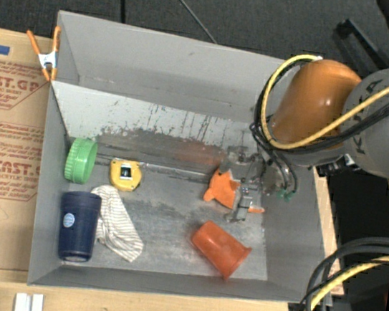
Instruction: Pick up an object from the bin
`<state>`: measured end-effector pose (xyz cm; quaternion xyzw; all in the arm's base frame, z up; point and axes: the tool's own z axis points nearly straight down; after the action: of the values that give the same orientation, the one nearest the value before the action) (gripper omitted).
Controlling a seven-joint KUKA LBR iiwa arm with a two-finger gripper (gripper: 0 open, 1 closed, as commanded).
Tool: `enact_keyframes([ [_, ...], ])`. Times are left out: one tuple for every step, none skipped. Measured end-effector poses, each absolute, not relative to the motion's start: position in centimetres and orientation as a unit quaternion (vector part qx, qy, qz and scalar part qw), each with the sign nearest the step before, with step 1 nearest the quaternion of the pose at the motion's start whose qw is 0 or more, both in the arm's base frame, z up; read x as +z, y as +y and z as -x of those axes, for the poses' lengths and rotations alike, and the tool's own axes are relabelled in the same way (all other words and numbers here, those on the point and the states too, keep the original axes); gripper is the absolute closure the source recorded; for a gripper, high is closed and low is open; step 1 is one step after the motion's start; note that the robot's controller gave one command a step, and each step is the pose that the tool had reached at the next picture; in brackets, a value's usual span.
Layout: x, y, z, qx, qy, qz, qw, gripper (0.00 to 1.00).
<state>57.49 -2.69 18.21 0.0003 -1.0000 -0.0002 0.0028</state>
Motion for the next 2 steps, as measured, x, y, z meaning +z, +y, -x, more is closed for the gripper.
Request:
enact_keyframes([
  [18.7,-2.7,-57.7,0.0,-1.0,0.0,-0.001,0.0],
  [12.3,-4.9,-58.6,-0.001,-0.999,0.038,-0.004,0.0],
])
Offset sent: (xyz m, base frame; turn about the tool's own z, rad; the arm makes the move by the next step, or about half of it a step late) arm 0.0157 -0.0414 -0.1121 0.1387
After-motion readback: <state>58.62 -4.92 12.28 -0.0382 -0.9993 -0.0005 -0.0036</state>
